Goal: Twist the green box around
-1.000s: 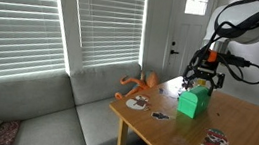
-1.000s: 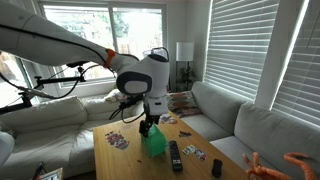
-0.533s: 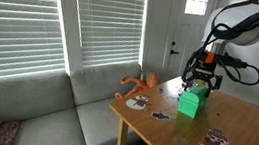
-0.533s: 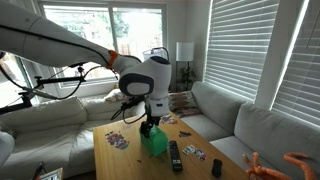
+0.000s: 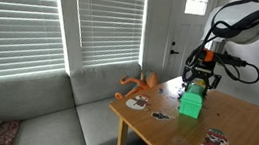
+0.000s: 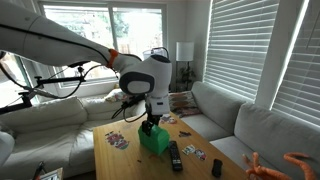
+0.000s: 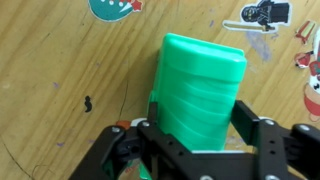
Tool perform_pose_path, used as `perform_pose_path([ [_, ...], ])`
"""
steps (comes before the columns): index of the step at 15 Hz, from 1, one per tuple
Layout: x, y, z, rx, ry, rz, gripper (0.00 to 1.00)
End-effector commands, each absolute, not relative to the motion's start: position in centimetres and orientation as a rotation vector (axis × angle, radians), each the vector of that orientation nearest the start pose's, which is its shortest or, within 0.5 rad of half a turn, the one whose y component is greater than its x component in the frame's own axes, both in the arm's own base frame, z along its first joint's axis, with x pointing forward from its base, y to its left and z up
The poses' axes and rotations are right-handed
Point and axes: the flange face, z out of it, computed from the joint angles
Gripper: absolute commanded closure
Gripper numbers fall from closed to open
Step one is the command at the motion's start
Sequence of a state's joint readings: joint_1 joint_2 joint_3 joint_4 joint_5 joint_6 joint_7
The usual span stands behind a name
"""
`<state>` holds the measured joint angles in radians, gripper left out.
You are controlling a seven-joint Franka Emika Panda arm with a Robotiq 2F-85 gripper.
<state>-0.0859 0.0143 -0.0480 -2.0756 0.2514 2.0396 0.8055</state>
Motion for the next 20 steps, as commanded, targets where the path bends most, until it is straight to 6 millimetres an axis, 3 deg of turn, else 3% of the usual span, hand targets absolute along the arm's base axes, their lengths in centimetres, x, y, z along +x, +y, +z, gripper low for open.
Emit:
perform_pose_path([
  [1,54.4,-5.5,41.7,-2.555,1.462,0.216,0.51],
  [8,53.7,-4.9,41.5,-2.734,1.288,0.266,0.51],
  [14,53.9,-3.9,41.4,-2.953,1.033,0.183,0.51],
  [20,54.1,-2.5,41.5,-3.004,0.86,0.122,0.51],
])
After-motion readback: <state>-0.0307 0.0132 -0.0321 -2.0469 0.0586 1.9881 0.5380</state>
